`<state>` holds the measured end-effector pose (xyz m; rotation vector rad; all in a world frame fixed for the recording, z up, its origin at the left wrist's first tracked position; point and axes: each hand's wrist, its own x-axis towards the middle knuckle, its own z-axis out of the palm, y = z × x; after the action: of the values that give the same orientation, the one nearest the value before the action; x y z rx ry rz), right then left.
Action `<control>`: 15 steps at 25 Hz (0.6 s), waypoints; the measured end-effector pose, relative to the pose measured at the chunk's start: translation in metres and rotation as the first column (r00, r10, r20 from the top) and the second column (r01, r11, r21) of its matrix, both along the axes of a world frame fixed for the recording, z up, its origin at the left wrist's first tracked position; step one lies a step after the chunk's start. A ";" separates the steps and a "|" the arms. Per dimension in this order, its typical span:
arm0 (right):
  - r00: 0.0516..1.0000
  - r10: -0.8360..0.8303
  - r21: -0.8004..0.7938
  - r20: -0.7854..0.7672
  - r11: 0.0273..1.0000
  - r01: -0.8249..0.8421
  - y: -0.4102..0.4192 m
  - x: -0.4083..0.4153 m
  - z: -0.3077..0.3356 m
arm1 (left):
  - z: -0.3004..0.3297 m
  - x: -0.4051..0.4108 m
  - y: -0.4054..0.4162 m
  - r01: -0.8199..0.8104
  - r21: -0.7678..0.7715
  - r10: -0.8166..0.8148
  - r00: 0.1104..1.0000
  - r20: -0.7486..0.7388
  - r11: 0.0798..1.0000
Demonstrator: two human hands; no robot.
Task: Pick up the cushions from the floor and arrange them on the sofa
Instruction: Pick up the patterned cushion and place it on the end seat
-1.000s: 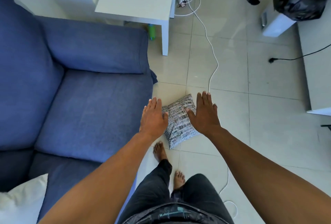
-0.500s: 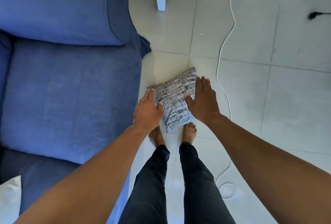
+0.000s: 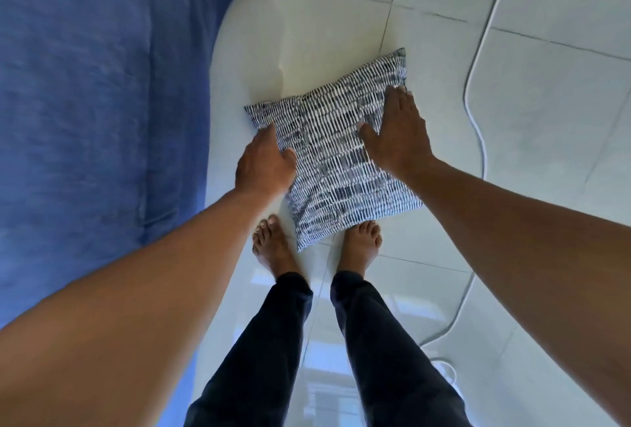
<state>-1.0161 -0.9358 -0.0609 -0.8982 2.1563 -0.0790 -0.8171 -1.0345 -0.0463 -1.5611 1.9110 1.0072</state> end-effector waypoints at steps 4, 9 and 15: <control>0.960 -0.280 -0.007 0.026 0.960 0.280 -0.001 -0.024 -0.086 | -0.078 -0.008 -0.009 -0.376 0.113 0.368 0.926 0.080 0.920; 0.667 -0.697 0.149 0.263 0.713 0.685 -0.004 -0.044 -0.125 | -0.136 -0.006 -0.005 -0.802 0.443 0.865 0.491 0.108 0.400; 0.490 -0.720 -0.006 0.491 0.560 0.829 0.021 -0.035 -0.050 | -0.058 -0.023 0.011 -0.808 0.419 0.901 0.430 -0.060 0.414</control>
<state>-1.0515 -0.9150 -0.1106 0.1023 1.9507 -0.9478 -0.8404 -1.0238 -0.1045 -2.3209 0.8036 1.9464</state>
